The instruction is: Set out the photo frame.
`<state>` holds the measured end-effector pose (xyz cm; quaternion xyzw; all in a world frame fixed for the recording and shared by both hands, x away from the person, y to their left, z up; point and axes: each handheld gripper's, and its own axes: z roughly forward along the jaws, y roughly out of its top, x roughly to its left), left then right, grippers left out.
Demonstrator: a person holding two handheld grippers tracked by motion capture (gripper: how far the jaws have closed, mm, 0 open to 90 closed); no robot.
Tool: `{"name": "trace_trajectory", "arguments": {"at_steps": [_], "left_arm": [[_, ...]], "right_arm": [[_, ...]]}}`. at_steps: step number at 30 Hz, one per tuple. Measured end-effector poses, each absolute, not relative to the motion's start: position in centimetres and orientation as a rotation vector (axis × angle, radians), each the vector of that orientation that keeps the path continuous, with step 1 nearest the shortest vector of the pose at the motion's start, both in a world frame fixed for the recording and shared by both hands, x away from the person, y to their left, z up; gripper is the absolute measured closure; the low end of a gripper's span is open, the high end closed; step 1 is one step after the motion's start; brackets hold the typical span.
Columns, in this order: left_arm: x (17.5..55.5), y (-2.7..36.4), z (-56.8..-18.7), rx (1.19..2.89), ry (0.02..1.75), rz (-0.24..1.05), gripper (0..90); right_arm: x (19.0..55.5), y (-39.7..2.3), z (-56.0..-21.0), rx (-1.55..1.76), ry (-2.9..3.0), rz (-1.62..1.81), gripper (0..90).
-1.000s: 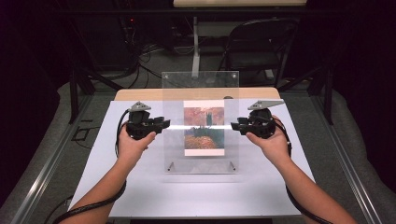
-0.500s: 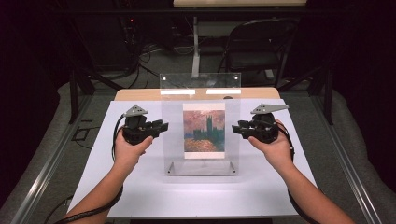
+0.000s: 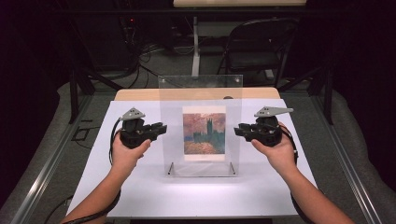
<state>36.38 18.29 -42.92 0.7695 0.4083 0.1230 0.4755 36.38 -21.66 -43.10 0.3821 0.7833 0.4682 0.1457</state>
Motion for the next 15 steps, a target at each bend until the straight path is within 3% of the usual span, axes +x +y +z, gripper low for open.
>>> {"name": "trace_trajectory", "arguments": {"at_steps": [15], "left_arm": [[35.0, 18.6, -42.9, 1.867, 0.982, 0.287, 75.3]], "right_arm": [[35.0, -21.9, -43.0, 1.073, 2.255, 1.361, 72.3]]}}
